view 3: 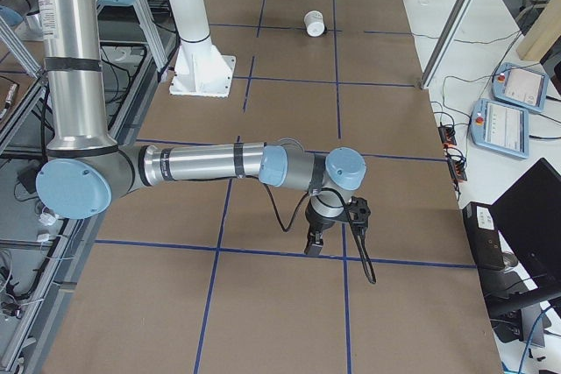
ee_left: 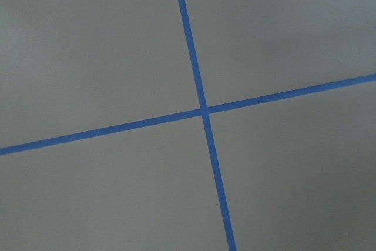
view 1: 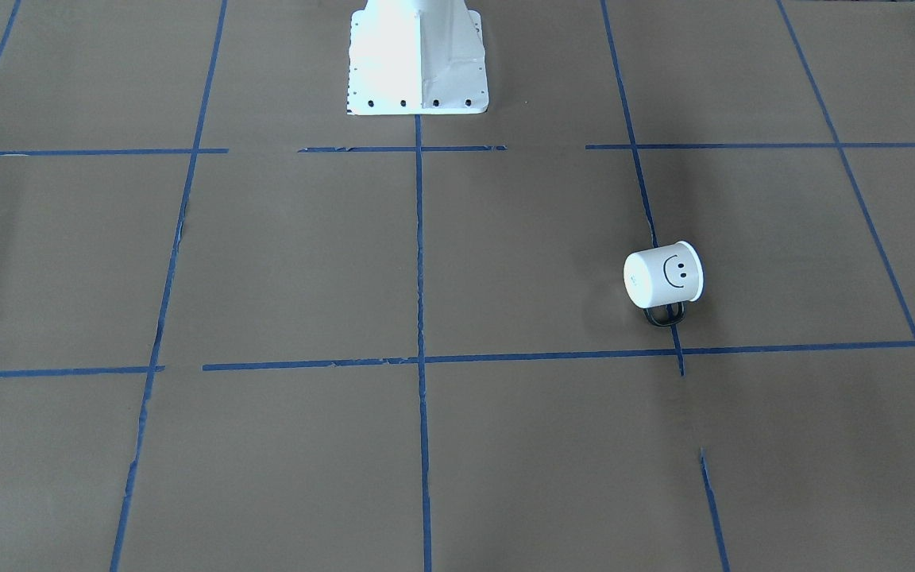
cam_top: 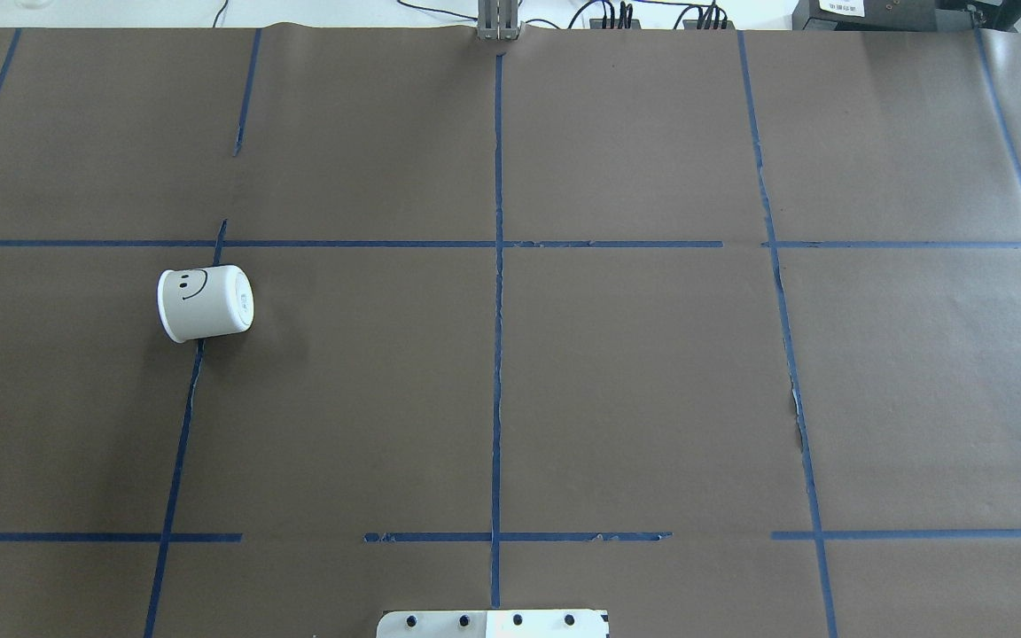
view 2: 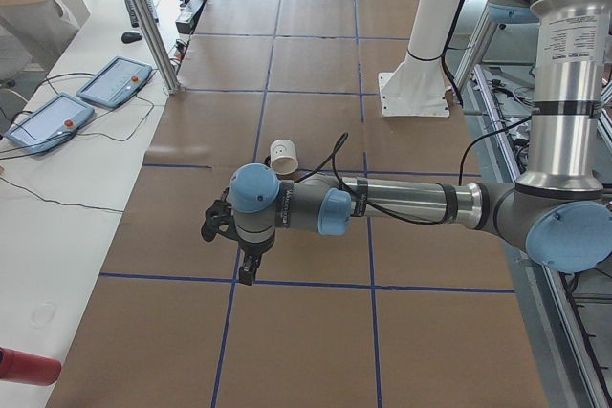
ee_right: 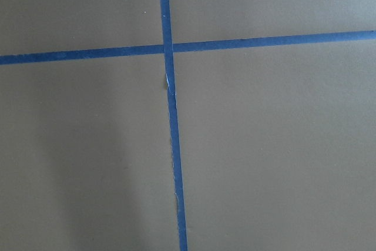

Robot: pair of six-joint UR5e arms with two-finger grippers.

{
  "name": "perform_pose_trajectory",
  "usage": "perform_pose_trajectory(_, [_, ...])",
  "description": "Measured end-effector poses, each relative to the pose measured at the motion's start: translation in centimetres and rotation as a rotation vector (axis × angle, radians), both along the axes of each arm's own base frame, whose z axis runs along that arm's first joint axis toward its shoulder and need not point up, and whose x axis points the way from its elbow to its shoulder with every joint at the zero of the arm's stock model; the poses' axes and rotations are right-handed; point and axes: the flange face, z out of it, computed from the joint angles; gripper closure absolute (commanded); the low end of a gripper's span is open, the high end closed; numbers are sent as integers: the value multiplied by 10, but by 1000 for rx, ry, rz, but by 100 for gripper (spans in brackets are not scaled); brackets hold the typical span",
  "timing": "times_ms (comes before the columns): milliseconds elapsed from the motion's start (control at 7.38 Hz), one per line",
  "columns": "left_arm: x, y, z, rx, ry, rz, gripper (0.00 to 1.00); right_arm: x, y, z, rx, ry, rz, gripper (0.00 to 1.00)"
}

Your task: Flip mug

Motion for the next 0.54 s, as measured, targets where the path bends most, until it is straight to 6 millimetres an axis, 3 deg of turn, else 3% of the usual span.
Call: perform_pose_trajectory(542, [4, -15, -15, 48, 2, 8, 0, 0, 0, 0, -1, 0, 0, 0])
